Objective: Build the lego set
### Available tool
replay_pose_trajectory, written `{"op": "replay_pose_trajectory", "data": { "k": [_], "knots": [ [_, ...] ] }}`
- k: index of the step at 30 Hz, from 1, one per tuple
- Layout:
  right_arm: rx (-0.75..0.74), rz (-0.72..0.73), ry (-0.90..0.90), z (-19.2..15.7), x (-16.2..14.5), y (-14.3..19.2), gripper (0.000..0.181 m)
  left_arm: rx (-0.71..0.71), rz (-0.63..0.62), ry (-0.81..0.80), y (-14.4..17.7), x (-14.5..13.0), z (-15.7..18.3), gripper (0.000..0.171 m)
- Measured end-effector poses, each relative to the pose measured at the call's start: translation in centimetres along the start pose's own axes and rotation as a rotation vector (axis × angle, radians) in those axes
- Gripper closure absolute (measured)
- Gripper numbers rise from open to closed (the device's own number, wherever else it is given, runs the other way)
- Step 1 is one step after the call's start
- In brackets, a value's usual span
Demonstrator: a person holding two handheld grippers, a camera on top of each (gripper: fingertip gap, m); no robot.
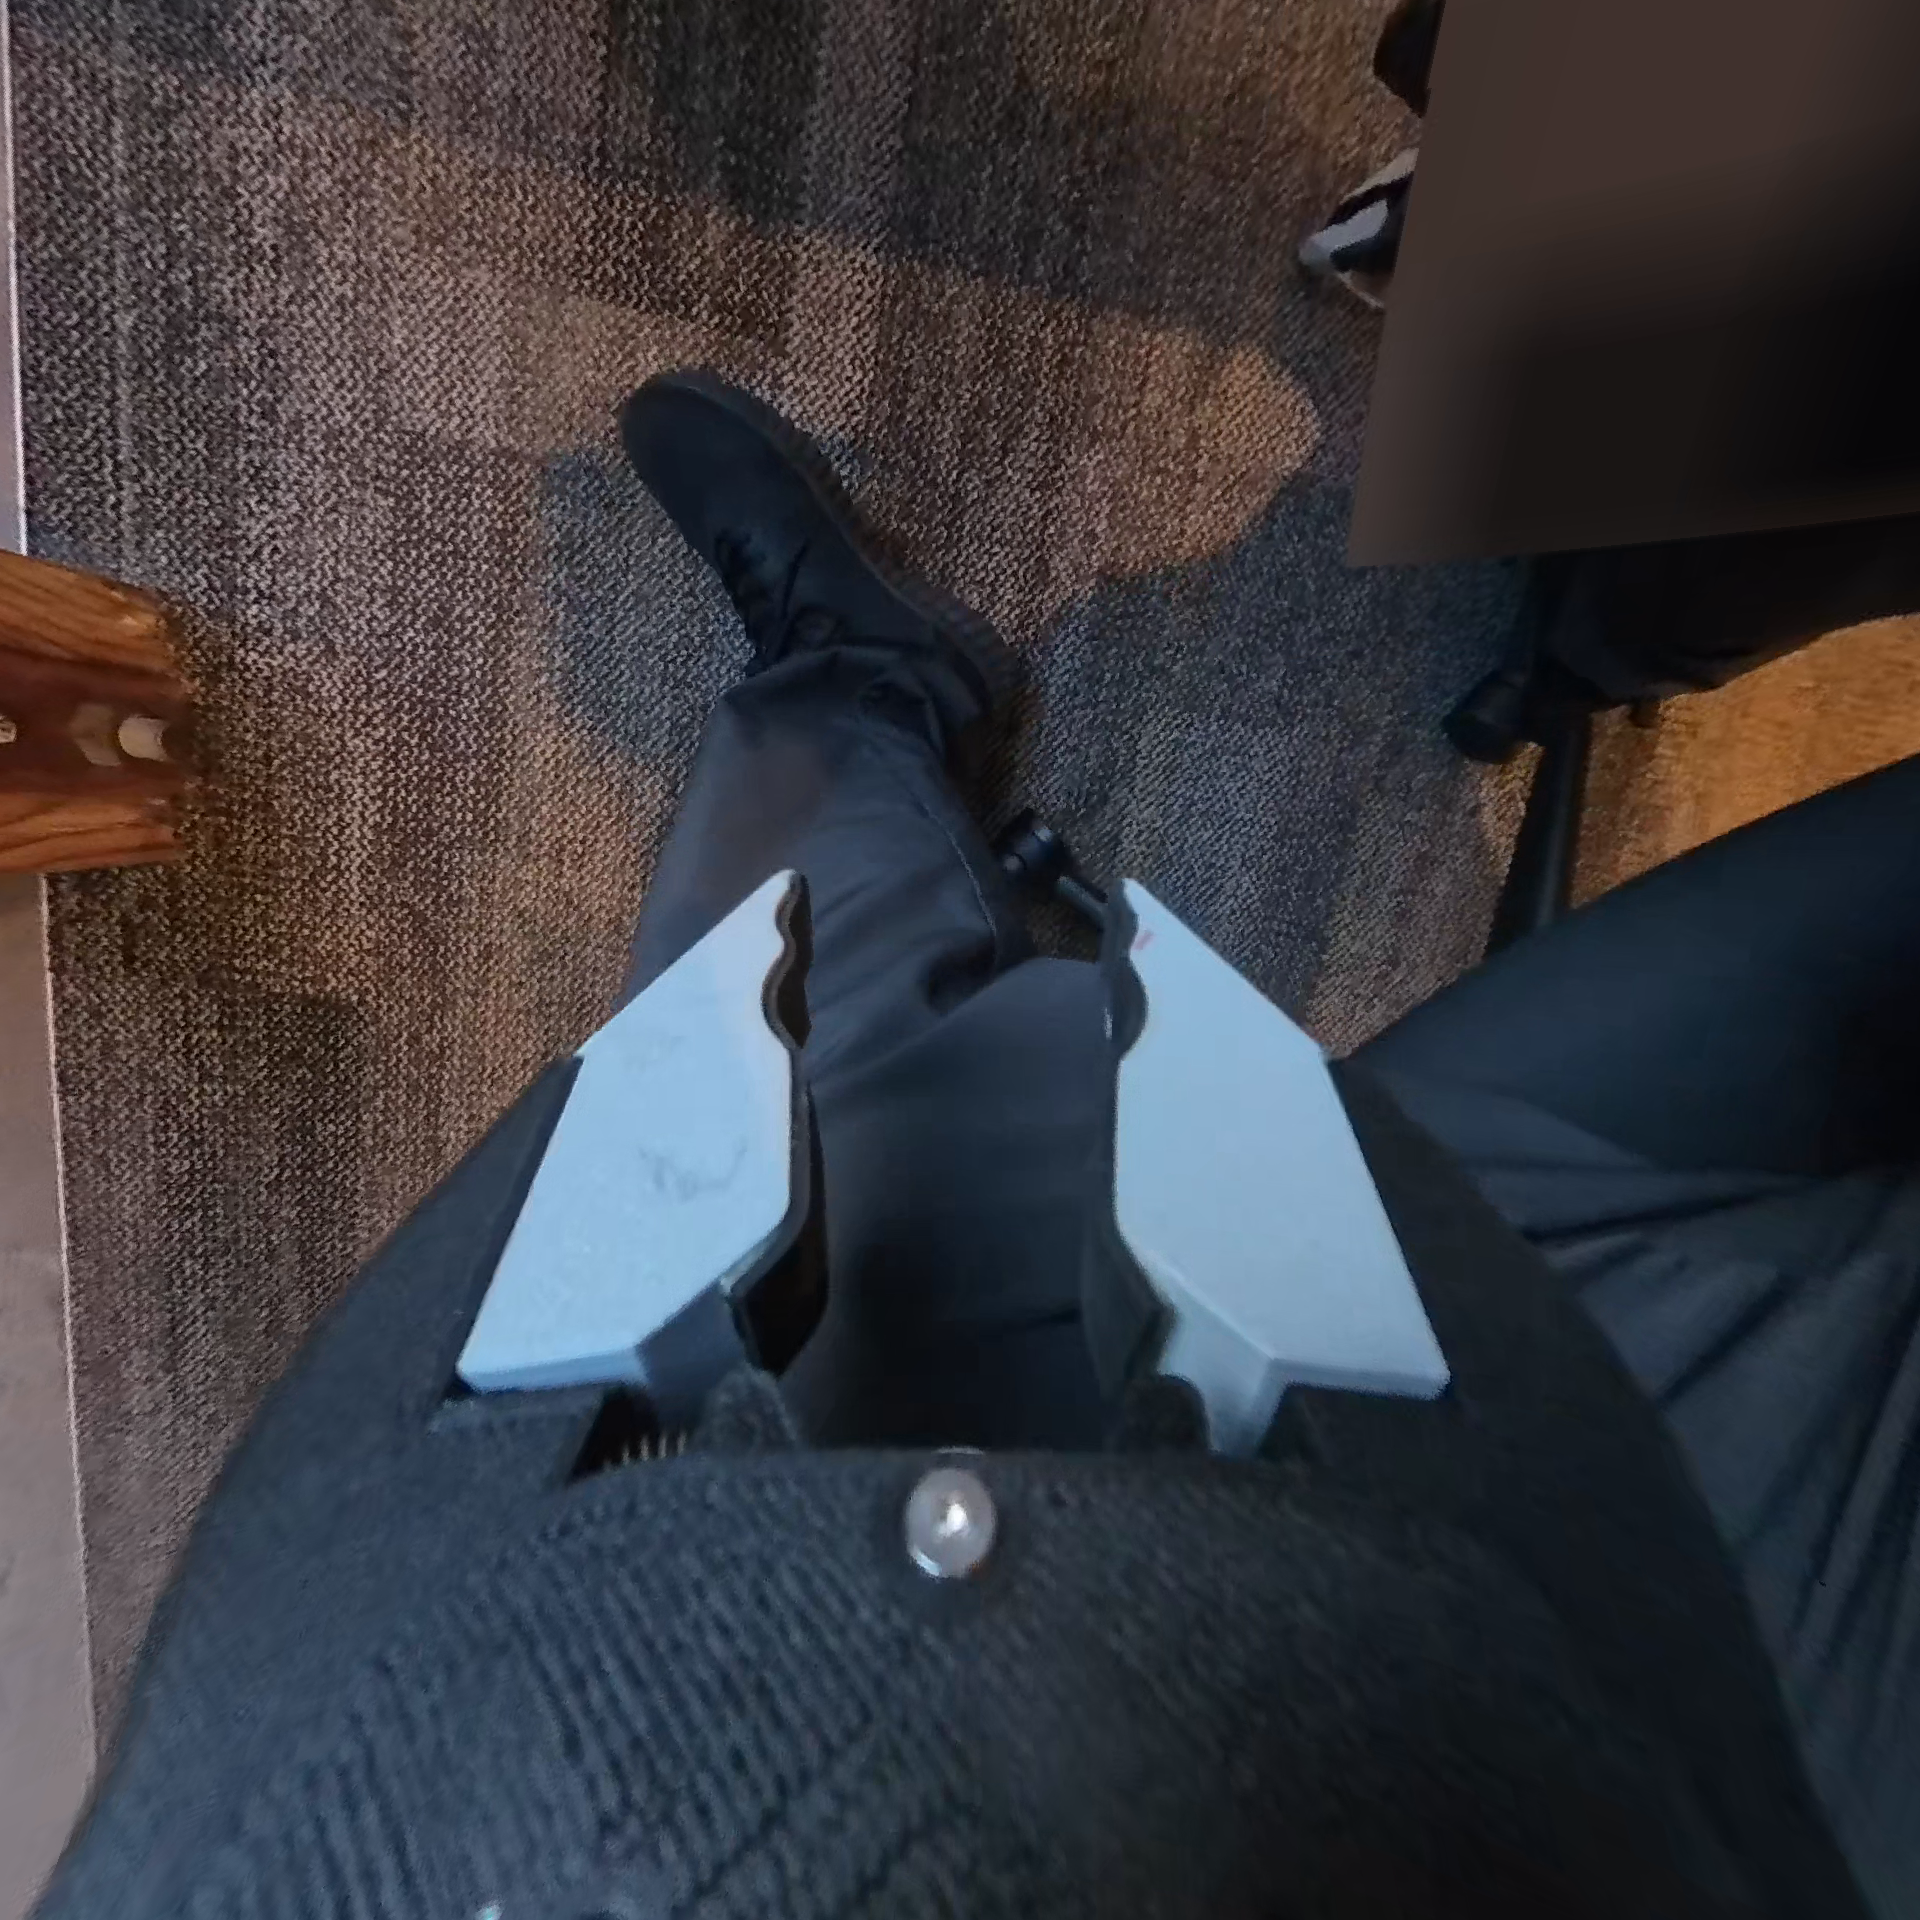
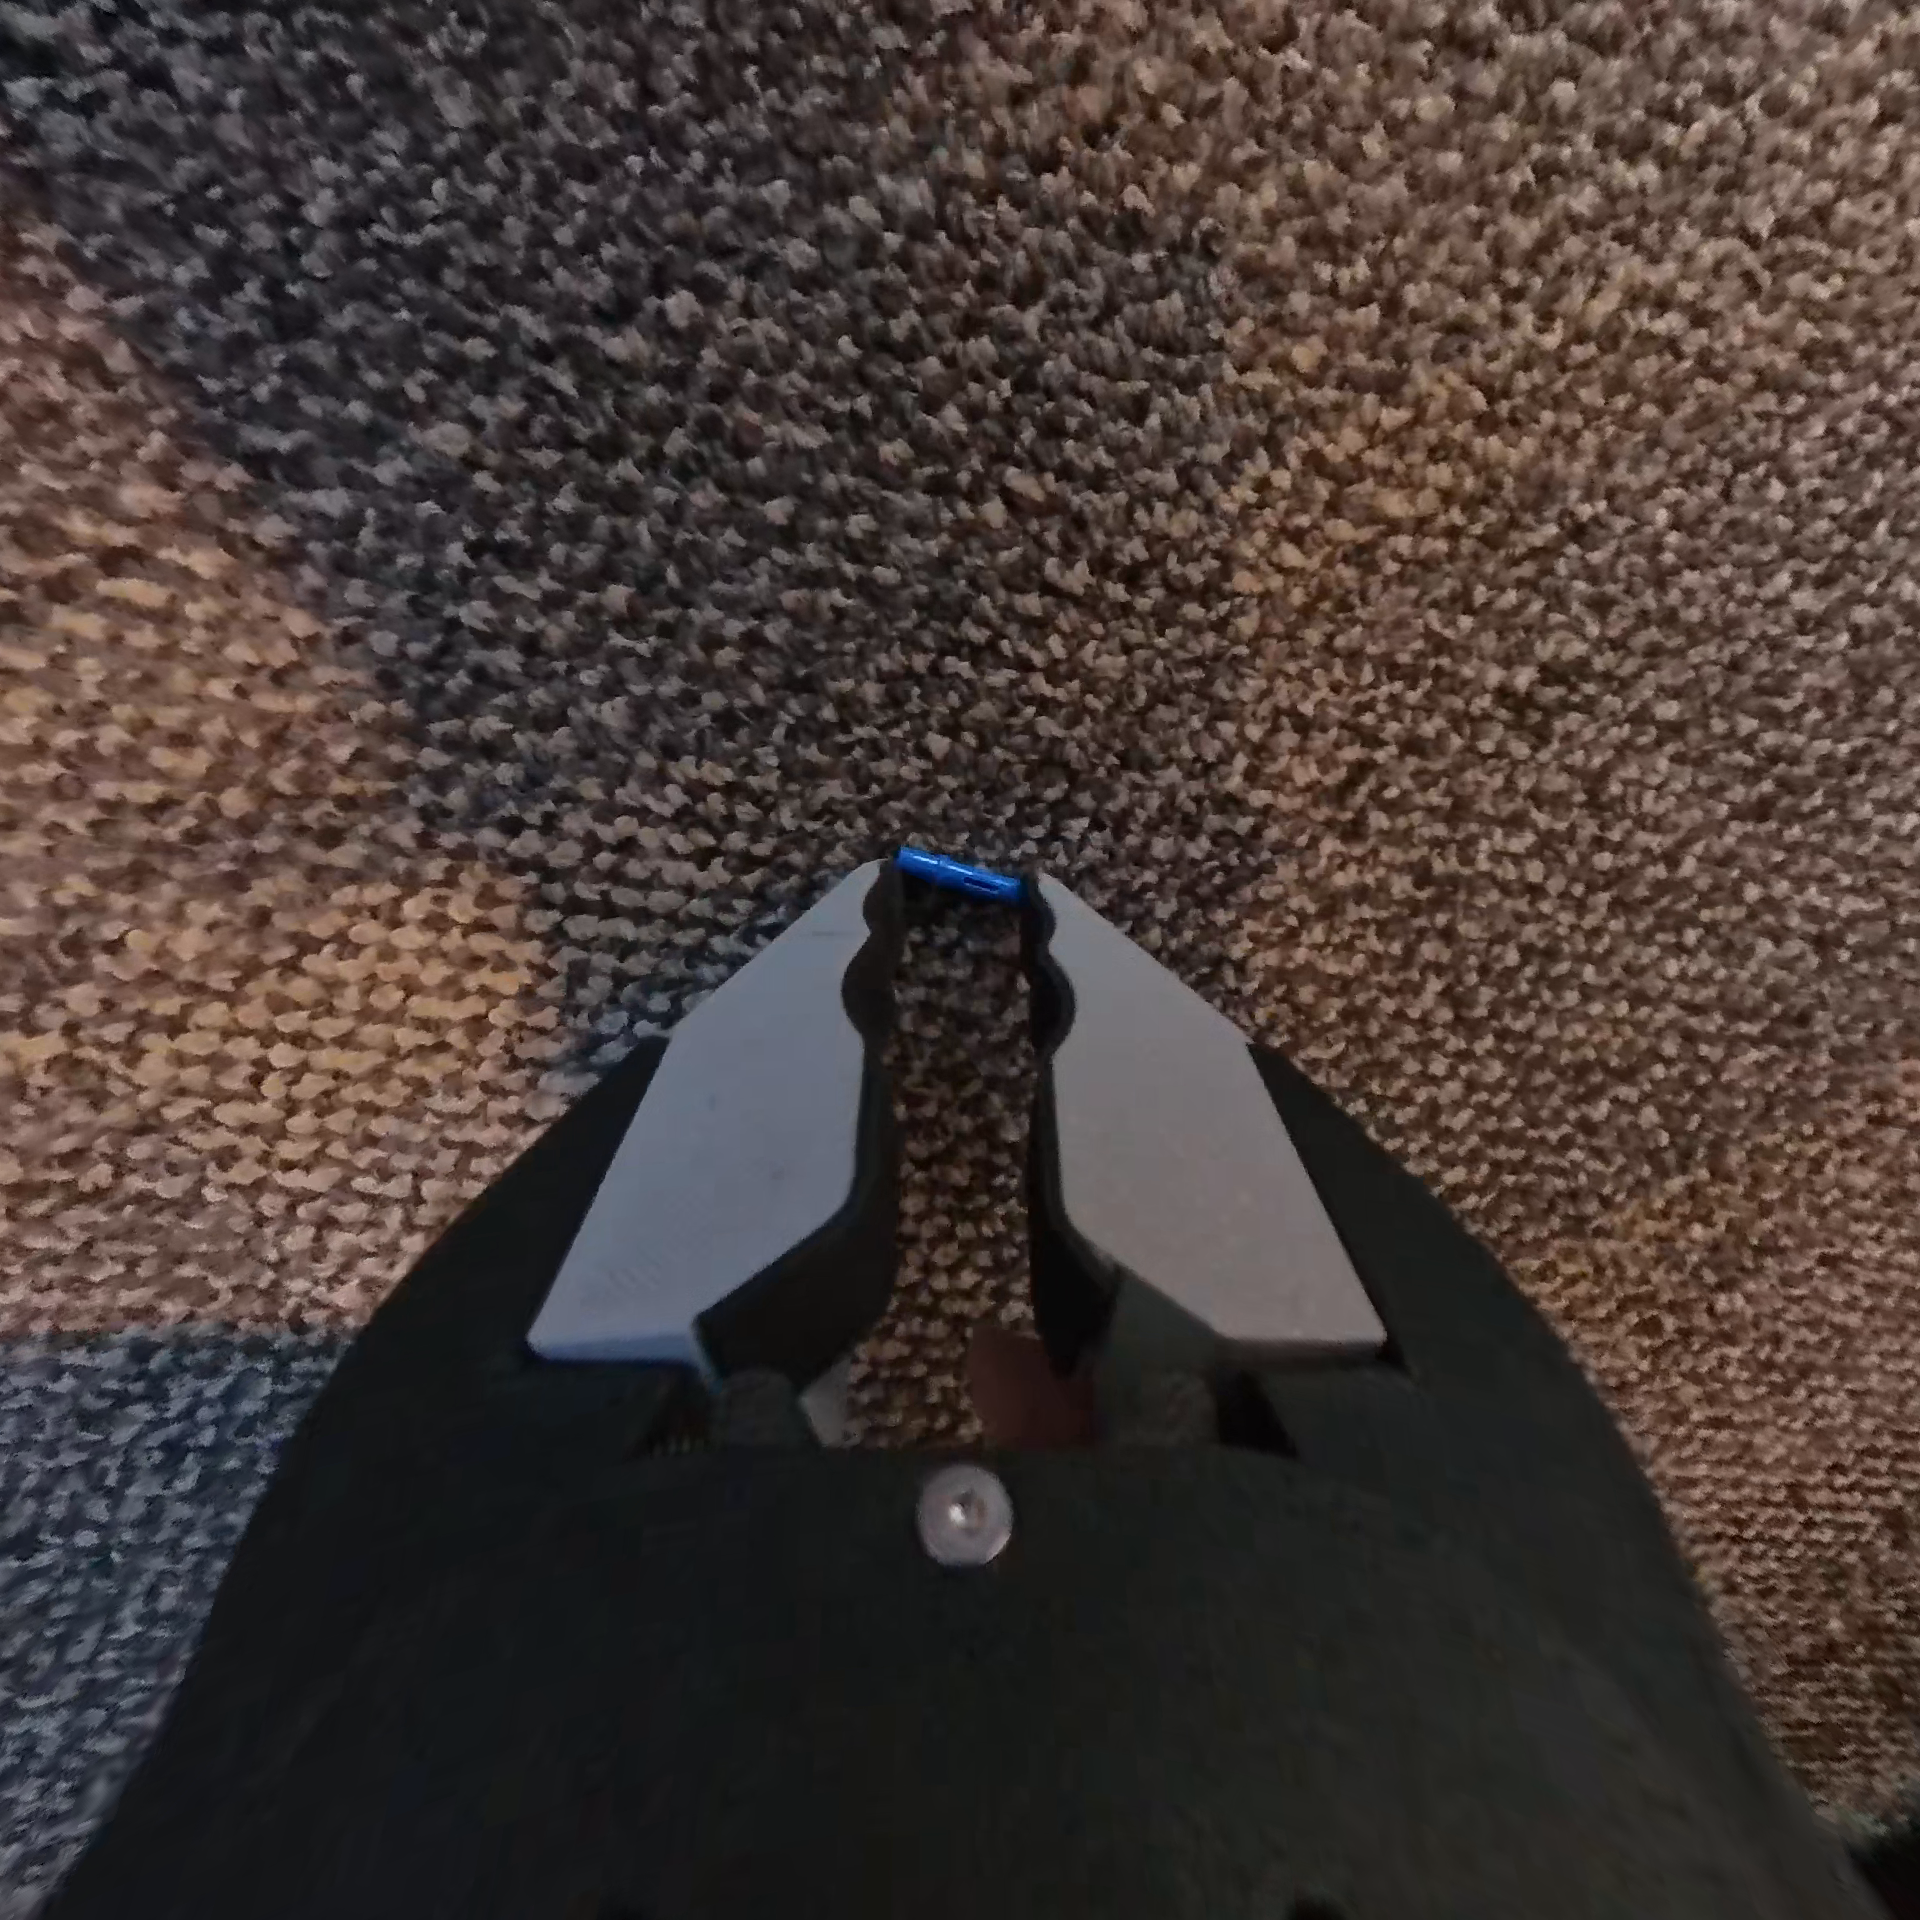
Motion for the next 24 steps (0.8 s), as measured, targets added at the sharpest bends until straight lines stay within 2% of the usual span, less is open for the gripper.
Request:
{"op": "replay_pose_trajectory", "data": {
  "k": [1, 3, 8, 10, 12, 15, 19, 22, 24],
  "knots": [
    [0.006, -0.008, -0.021, 0.0, 0.0, 0.0, 0.161, -0.001, -0.009, -0.007, -0.1, -0.2, 0.0, 0.118],
    [0.02, -0.024, -0.054, 0.2, 0.0, 0.0, 0.161, -0.004, -0.013, -0.015, 0.0, -0.4, 0.0, 0.118],
    [0.002, -0.013, 0.03, 0.1, 0.8, 1.3, 0.161, -0.044, 0.016, 0.0, 0.3, 0.1, 0.0, 0.118],
    [0.012, 0.001, 0.078, 0.0, 1.6, 3.1, 0.161, -0.052, 0.017, -0.029, 0.6, 1.1, 0.3, 0.118],
    [0.038, 0.037, 0.153, -0.1, 3.3, 6.2, 0.161, -0.071, 0.04, -0.083, 1.3, 3.6, 1.0, 0.117],
    [0.085, 0.17, 0.295, 0.0, 7.6, 13.5, 0.161, -0.119, 0.123, -0.214, 3.0, 9.4, 3.0, 0.116],
    [0.114, 0.385, 0.454, 1.2, 14.0, 26.5, 0.161, -0.163, 0.264, -0.444, 5.2, 18.0, 7.2, 0.116],
    [0.138, 0.554, 0.448, 2.6, 17.4, 37.5, 0.161, -0.182, 0.382, -0.598, 5.2, 23.8, 10.5, 0.121],
    [0.157, 0.667, 0.423, 3.4, 18.1, 44.6, 0.16, -0.182, 0.383, -0.681, 3.8, 26.7, 11.8, 0.119]
  ]
}}
Point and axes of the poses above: each gripper's, where its closed fingertips meet, y back along the fingers, x out of its top, z = x × y across the jaws, the point moved 5 cm from there along y, back along the fingers, and after that the axes turned 15 degrees about -x, right-handed, at the moved point
